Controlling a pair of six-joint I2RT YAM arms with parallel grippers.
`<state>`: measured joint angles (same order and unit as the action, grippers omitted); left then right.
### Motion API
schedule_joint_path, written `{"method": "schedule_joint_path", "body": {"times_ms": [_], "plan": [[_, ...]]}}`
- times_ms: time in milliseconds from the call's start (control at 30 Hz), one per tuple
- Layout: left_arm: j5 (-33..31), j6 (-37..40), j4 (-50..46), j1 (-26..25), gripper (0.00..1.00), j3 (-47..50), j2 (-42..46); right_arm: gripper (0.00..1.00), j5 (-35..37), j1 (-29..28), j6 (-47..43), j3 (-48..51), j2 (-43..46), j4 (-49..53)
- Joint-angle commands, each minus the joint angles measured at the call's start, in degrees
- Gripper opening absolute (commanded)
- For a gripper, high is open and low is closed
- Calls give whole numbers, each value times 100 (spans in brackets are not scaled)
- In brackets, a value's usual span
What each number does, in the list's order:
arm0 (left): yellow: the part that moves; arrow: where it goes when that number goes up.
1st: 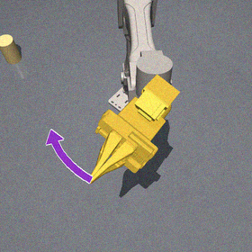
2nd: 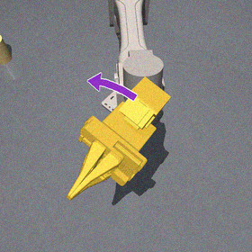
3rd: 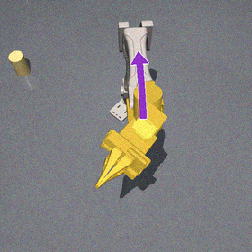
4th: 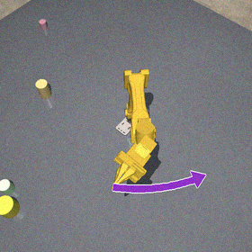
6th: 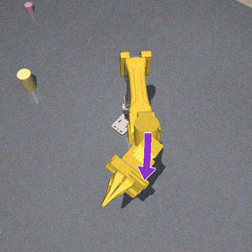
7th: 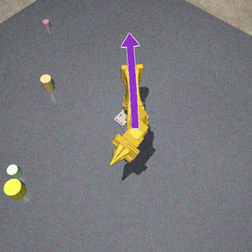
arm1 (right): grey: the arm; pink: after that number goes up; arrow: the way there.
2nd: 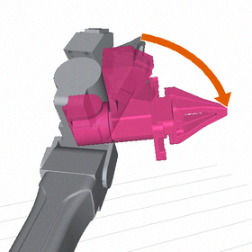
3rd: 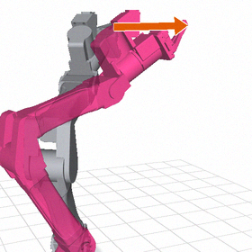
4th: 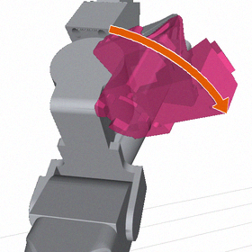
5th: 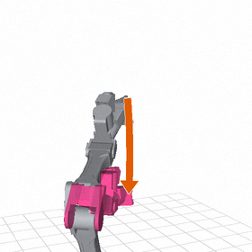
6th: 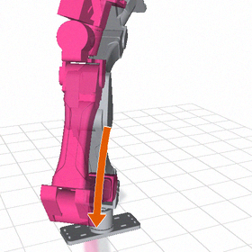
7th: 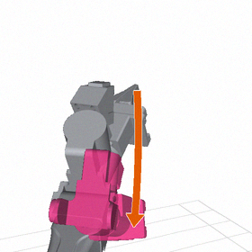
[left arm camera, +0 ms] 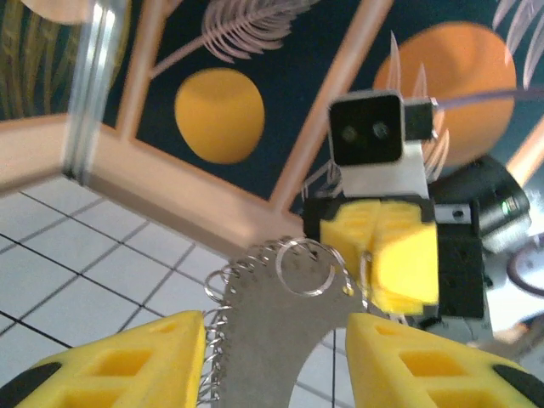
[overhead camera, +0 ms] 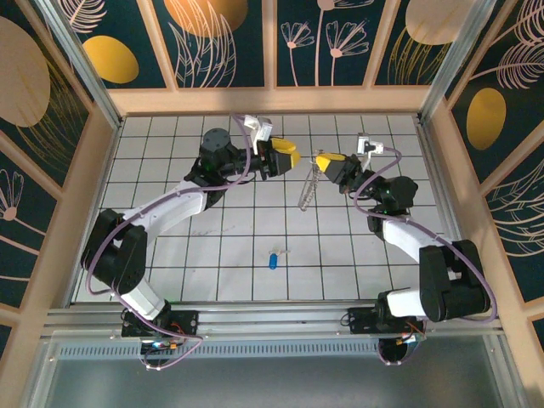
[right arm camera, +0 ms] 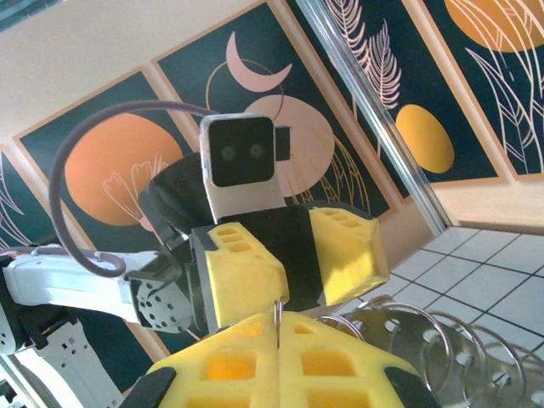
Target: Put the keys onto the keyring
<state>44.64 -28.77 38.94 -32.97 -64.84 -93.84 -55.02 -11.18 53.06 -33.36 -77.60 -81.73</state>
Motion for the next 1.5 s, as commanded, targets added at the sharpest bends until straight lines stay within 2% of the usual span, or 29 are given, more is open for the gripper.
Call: {"method": "schedule_joint_path", "body": {"times_ms": [0,200,467,867,1467], "plan": [[-338,-1091,1361,11,48,248,109,0,194,37,251,-31,-94,-1007],[-228,-2445,2909,7,47,436,-324,0,502,28,514,-55,-261,-1550],[-223,-3372,4024,-92,39,411,-856,0,856,-104,480,-244,-393,-1596],[-339,-3501,4236,-354,36,290,-1114,0,1107,-310,487,-458,-609,-1626],[-478,-3557,4377,-439,35,95,-1286,0,1151,-480,493,-513,-709,-1629]]}}
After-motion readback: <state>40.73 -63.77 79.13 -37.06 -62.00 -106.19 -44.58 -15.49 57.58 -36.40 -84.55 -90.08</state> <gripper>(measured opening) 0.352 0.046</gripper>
